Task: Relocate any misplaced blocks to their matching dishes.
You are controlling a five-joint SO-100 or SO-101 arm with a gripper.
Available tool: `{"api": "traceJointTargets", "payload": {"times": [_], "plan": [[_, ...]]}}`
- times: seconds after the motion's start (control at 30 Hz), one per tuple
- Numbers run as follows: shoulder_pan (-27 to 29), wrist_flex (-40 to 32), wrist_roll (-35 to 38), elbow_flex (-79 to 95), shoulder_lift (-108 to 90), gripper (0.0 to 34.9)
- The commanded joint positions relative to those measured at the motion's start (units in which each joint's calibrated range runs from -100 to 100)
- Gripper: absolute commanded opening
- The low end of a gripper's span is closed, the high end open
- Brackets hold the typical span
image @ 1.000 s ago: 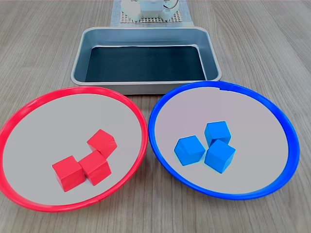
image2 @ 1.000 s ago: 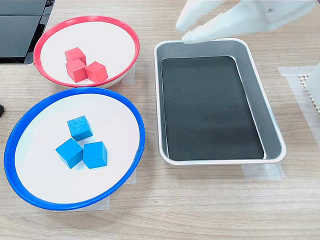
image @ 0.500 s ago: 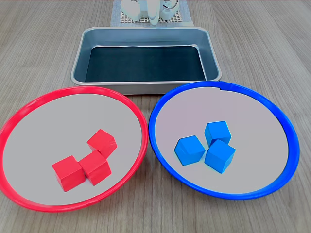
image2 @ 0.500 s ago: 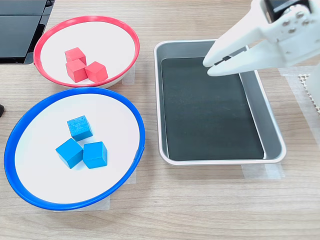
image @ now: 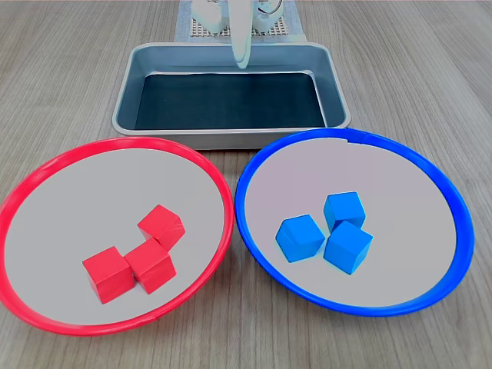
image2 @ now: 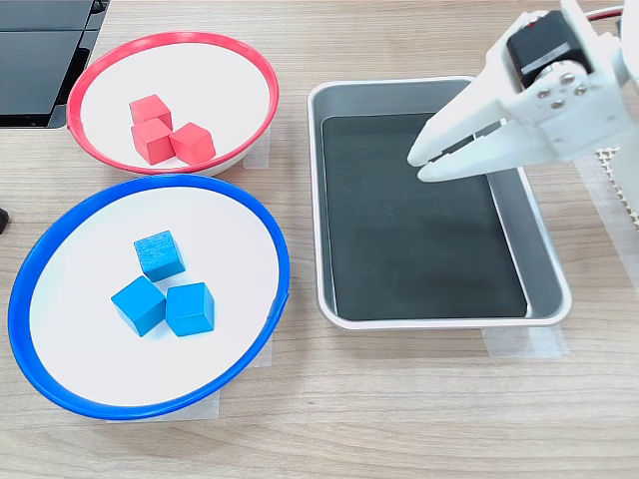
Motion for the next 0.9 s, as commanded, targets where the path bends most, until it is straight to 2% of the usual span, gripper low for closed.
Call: {"api": "traceJointTargets", "payload": {"times": [0.0,0.87], "plan": [[0.99,-1.00,-0.24,0.54,-0.77,0.4],[1.08,-1.33,-0.59,1.27,-0.77,0.4]]}}
